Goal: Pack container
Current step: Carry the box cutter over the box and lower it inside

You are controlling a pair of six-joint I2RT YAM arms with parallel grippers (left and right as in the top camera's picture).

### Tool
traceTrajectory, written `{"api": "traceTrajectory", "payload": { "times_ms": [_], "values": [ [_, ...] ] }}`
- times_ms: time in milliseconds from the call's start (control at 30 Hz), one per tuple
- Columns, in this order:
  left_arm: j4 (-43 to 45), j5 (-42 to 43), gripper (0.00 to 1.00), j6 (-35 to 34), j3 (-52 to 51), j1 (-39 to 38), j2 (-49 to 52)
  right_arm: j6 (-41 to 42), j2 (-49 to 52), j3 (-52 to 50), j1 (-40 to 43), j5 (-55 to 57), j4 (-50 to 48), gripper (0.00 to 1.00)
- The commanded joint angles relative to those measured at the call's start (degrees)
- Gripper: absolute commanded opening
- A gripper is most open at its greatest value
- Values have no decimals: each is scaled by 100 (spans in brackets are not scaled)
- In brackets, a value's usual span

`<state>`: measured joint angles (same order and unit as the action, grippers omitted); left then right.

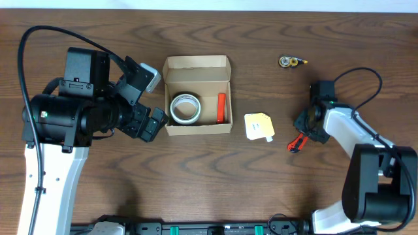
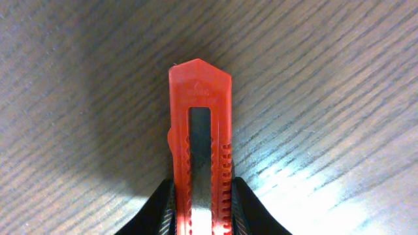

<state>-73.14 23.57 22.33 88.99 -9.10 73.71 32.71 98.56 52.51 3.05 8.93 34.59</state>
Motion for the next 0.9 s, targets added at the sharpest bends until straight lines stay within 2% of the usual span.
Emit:
{"api": "traceTrajectory", "payload": {
  "times_ms": [0, 200, 433, 667, 867],
  "values": [
    [-13, -20, 95, 37, 79, 9, -7, -404, 129, 662, 26, -103, 254, 14],
    [-13, -20, 95, 37, 79, 9, -7, -1202, 129, 2282, -164, -837, 684, 13],
    [-13, -22, 95, 37, 79, 9, -7, -2710, 131, 3753, -1062, -2026, 280, 11],
    [-13, -20, 95, 37, 79, 9, -7, -4323, 214, 3899, -2284, -2855, -142, 10],
    [-13, -20, 95, 37, 79, 9, -7, -5128, 573, 3899, -3038, -2798, -308, 6]
  ]
}}
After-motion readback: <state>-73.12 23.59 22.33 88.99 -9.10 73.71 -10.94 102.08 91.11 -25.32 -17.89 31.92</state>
